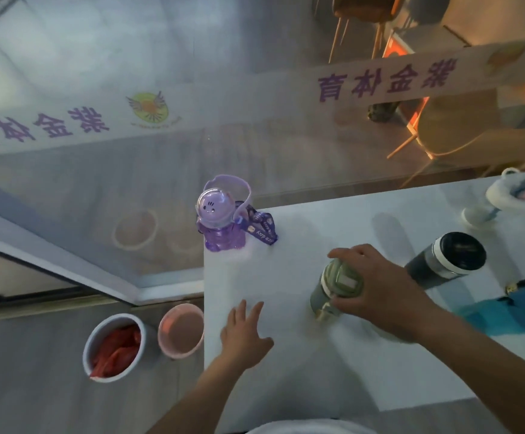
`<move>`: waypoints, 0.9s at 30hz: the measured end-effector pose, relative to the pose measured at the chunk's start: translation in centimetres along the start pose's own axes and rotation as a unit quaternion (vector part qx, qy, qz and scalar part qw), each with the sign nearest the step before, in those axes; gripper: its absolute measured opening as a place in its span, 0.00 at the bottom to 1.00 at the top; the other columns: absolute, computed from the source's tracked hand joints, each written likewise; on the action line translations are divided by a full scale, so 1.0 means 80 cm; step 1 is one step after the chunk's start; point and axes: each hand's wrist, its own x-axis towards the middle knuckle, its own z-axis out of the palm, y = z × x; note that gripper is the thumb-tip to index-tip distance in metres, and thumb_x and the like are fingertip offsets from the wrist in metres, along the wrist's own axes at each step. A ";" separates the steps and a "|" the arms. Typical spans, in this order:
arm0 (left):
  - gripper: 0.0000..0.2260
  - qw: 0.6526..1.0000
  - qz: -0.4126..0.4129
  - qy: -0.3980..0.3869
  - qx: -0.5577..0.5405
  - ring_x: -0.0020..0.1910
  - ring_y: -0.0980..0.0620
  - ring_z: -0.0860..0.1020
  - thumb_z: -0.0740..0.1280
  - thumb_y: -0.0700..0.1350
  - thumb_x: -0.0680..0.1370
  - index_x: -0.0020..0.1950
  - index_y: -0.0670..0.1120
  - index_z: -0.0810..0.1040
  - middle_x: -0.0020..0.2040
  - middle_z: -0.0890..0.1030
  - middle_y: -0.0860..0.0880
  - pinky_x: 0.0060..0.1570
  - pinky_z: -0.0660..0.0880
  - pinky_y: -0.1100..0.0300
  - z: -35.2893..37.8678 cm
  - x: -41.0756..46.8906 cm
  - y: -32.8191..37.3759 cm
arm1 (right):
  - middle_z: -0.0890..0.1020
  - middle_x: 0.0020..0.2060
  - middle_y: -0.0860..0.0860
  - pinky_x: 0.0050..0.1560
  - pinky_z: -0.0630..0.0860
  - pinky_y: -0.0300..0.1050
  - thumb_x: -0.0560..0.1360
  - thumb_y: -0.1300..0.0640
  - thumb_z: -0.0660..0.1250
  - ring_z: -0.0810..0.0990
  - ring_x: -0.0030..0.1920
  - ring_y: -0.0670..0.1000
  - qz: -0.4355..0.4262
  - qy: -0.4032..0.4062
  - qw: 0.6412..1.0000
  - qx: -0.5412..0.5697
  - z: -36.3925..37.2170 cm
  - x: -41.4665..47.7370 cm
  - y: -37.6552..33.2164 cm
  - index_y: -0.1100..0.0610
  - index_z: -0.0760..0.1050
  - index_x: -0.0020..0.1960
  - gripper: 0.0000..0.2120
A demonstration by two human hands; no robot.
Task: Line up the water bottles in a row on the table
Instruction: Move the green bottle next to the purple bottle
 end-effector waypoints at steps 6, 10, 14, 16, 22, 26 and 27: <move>0.37 0.998 -0.052 0.028 0.023 0.78 0.45 0.39 0.65 0.55 0.75 0.77 0.65 0.46 0.80 0.38 0.52 0.72 0.53 0.36 0.021 -0.017 -0.013 | 0.74 0.55 0.44 0.47 0.74 0.45 0.63 0.49 0.74 0.77 0.48 0.50 -0.042 0.020 0.999 0.014 -0.009 0.048 0.006 0.39 0.70 0.61 0.28; 0.38 0.997 -0.072 0.026 0.019 0.78 0.44 0.38 0.65 0.55 0.75 0.77 0.65 0.44 0.80 0.37 0.52 0.71 0.54 0.34 0.032 -0.029 -0.020 | 0.74 0.58 0.46 0.51 0.74 0.46 0.63 0.48 0.76 0.76 0.51 0.52 -0.065 -0.001 0.998 -0.017 -0.017 0.094 -0.010 0.41 0.70 0.63 0.30; 0.38 0.997 -0.071 0.021 0.019 0.78 0.45 0.38 0.65 0.53 0.76 0.77 0.65 0.43 0.80 0.37 0.53 0.72 0.53 0.35 0.036 -0.040 -0.027 | 0.77 0.59 0.49 0.51 0.72 0.46 0.61 0.49 0.76 0.77 0.54 0.54 -0.090 0.018 0.995 -0.035 -0.026 0.151 -0.030 0.45 0.73 0.64 0.31; 0.38 0.997 -0.072 0.021 0.015 0.79 0.46 0.38 0.65 0.51 0.76 0.77 0.66 0.44 0.80 0.37 0.54 0.73 0.52 0.36 0.037 -0.042 -0.030 | 0.77 0.57 0.51 0.52 0.74 0.48 0.61 0.50 0.76 0.77 0.52 0.56 -0.089 0.029 0.995 -0.035 -0.028 0.178 -0.040 0.46 0.73 0.62 0.30; 0.37 0.997 -0.069 0.007 -0.013 0.79 0.47 0.39 0.65 0.50 0.76 0.77 0.66 0.46 0.80 0.39 0.55 0.73 0.50 0.36 0.033 -0.043 -0.037 | 0.77 0.55 0.54 0.50 0.79 0.53 0.57 0.50 0.75 0.79 0.49 0.57 -0.066 0.053 0.996 -0.001 -0.030 0.242 -0.072 0.46 0.75 0.60 0.31; 0.37 0.998 -0.065 0.000 -0.017 0.79 0.46 0.39 0.65 0.50 0.76 0.77 0.65 0.47 0.80 0.39 0.54 0.73 0.50 0.35 0.031 -0.040 -0.040 | 0.77 0.55 0.54 0.47 0.74 0.45 0.56 0.49 0.74 0.78 0.47 0.56 -0.072 0.052 0.996 -0.004 -0.025 0.264 -0.081 0.46 0.75 0.58 0.30; 0.37 0.998 -0.064 -0.002 -0.016 0.79 0.46 0.39 0.65 0.50 0.76 0.77 0.64 0.47 0.80 0.39 0.54 0.73 0.50 0.34 0.031 -0.039 -0.041 | 0.76 0.55 0.54 0.47 0.73 0.44 0.57 0.50 0.75 0.78 0.48 0.55 -0.070 0.051 0.996 -0.004 -0.024 0.266 -0.082 0.46 0.75 0.58 0.29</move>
